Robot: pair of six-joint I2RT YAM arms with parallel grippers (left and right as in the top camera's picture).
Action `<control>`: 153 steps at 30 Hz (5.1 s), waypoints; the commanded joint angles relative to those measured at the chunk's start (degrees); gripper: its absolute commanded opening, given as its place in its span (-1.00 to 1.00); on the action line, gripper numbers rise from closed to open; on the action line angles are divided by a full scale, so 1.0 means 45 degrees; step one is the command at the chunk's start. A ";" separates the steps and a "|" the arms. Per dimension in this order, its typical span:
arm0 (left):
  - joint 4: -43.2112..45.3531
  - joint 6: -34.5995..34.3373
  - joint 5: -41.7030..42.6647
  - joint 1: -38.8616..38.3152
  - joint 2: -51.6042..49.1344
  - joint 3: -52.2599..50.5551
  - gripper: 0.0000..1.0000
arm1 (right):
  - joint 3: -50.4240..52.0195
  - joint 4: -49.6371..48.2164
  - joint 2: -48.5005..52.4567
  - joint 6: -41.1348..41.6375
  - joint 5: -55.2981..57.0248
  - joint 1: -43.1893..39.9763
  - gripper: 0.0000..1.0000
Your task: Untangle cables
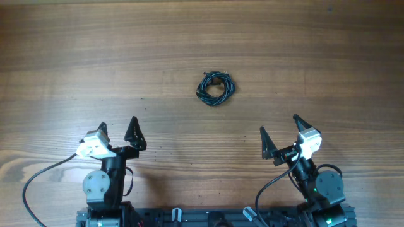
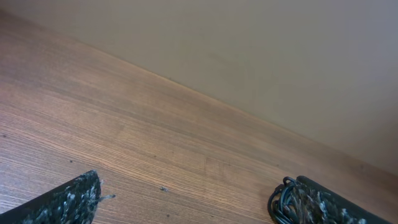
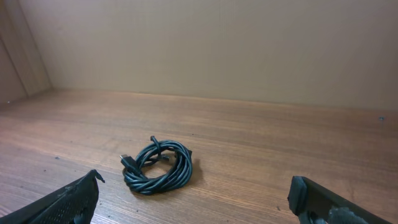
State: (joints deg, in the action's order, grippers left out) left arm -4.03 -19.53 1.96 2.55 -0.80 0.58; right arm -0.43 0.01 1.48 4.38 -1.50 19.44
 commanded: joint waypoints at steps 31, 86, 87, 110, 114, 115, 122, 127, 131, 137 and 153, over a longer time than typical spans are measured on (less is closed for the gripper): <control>-0.0068 0.0248 -0.0024 0.0068 0.0083 -0.0049 1.00 | 0.0029 -0.0019 -0.0121 -0.0180 -0.0238 -0.0053 0.99; -0.0777 0.1020 0.2939 0.0068 -0.2875 0.2924 1.00 | -0.2895 -0.0185 0.1103 -0.2317 -0.2744 -0.0053 1.00; -0.1112 0.1326 0.3201 0.0068 -0.3570 0.3594 1.00 | -0.3351 -0.0039 0.1428 -0.2322 -0.2739 -0.0053 1.00; -1.0496 0.3517 0.4517 0.0068 -1.4683 1.6218 1.00 | -1.6951 0.8816 1.3527 -0.2982 -0.5688 -0.0053 1.00; -1.0414 0.3541 0.4517 0.0068 -1.5378 1.6412 1.00 | -1.9574 1.1574 1.6213 -0.3065 -0.5678 -0.0053 1.00; -1.0355 0.3536 0.4517 0.0068 -1.5450 1.6412 1.00 | -1.9657 1.1604 1.6538 -0.3079 -0.5673 -0.0053 1.00; -1.0593 0.3526 0.4619 0.0068 -1.5523 1.6407 1.00 | -1.9642 1.1390 1.8943 -0.1447 -0.5688 -0.0053 1.00; -1.0394 0.3531 0.4546 0.0068 -1.5528 1.6393 1.00 | -1.9642 1.0006 2.0662 0.0078 -0.4371 -0.0053 1.00; -1.0098 0.3181 0.4561 0.0068 -1.5650 1.6364 1.00 | -1.9642 0.9865 2.1944 0.1812 -0.2749 -0.0053 0.95; -1.0059 0.2735 0.4566 0.0068 -1.6009 1.6364 1.00 | -1.9642 1.0137 2.3688 0.2506 -0.2759 -0.0029 0.76; -1.0064 0.1899 0.4566 0.0068 -1.6616 1.6364 1.00 | -1.9190 1.0409 2.5631 0.4235 -0.2035 0.0476 0.43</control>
State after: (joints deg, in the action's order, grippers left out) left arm -49.50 -10.28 21.58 2.55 -75.13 73.36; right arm -87.66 47.13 115.07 20.56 -13.39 21.58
